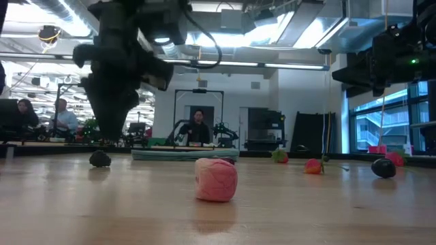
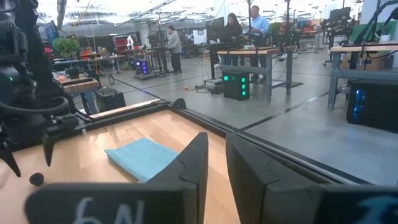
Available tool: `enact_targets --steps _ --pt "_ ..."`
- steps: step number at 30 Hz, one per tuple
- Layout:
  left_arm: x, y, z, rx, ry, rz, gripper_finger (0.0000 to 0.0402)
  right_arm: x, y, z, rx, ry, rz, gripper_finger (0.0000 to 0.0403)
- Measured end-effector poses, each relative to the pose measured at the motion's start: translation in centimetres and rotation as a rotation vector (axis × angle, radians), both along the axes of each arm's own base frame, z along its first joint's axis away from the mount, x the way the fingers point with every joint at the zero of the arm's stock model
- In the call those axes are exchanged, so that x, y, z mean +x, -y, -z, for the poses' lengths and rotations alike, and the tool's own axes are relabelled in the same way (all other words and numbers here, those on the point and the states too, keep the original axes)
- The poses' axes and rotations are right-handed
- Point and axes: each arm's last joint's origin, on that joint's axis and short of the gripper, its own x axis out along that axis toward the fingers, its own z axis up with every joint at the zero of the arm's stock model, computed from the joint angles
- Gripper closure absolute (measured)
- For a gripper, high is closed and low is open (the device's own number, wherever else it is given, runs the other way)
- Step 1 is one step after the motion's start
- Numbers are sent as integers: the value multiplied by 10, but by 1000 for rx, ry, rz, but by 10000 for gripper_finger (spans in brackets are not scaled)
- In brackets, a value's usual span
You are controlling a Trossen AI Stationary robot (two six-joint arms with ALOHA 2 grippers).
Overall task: Pick and placing Produce into tupperware
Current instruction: Put the top blackberry into the transparent container
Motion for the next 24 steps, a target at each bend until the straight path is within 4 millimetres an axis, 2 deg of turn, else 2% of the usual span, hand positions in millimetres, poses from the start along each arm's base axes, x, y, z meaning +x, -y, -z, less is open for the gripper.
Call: enact_targets --steps 13,18,24 --pt "6 0 21 14 -63 16 190 0 0 0 3 2 0 342" --pt "8 1 33 11 -108 23 201 0 0 0 3 1 0 342" --pt "9 1 35 12 -117 23 219 0 0 0 4 2 0 342"
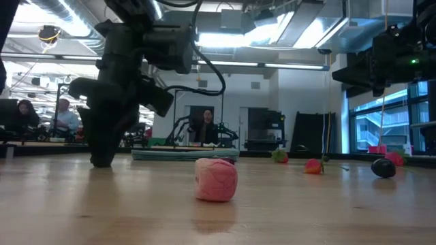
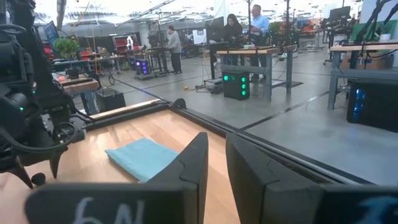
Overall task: Pick and placing Produce into tupperware
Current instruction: Put the top blackberry into the transparent container
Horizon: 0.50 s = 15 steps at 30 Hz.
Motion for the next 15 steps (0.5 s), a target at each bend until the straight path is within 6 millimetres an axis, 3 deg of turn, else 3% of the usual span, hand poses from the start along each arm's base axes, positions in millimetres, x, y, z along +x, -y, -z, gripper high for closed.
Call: enact_targets --steps 15 --pt "-2 0 0 -14 -19 -1 317 0 0 0 -4 -2 0 342"
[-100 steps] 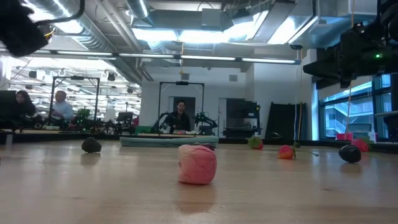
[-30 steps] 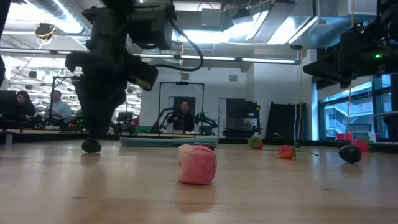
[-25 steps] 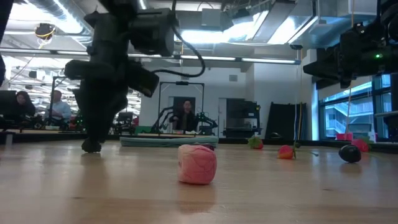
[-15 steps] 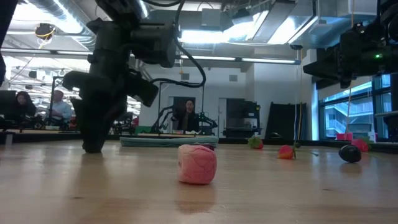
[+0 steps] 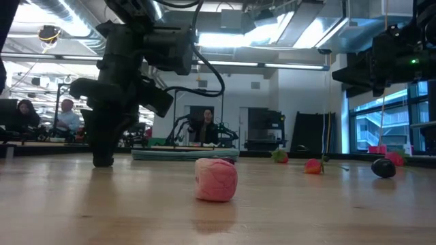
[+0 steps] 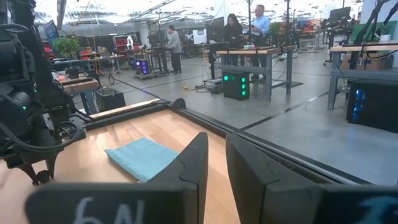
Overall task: Pick and placing Produce into tupperware
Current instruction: Put the top blackberry into the transparent container
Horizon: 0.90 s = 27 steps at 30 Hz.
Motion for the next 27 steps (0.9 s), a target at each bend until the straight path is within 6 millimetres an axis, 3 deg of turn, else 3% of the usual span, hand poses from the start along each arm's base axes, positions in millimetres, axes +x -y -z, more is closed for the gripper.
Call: enact_targets --steps 6,10,16,23,27 --pt "-1 0 0 -15 -12 -1 307 0 0 0 0 0 0 342" --pt "-6 4 -10 -94 -125 -5 311 0 0 0 2 1 -1 342" --pt "-8 10 -43 -191 -253 -20 318 0 0 0 3 2 0 342" --pt "-17 27 -100 -239 -401 -97 304 0 0 0 3 5 0 342" --pt "-20 47 -119 -336 -346 -168 317 0 0 -2 2 21 1 342"
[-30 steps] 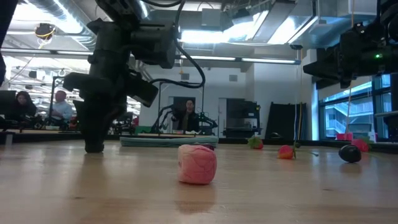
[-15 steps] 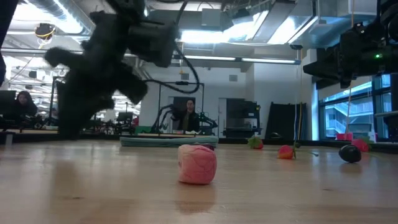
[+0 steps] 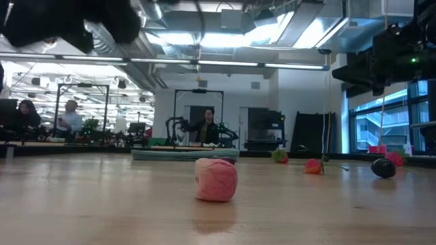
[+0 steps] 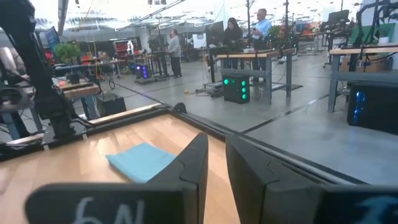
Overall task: Pick and placing Produce into tupperware
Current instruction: Put the top blackberry into the transparent container
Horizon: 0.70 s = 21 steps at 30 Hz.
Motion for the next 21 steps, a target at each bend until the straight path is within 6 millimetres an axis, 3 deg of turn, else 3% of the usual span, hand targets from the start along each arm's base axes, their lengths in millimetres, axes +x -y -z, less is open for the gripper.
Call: enact_targets --steps 6,14,21 --pt "-14 36 -1 32 -88 -22 306 0 0 0 17 11 -1 342" --pt "-20 71 3 103 -34 -59 309 0 0 0 19 11 -2 342" --pt "-39 83 35 168 -127 -77 307 0 0 0 21 12 -2 342"
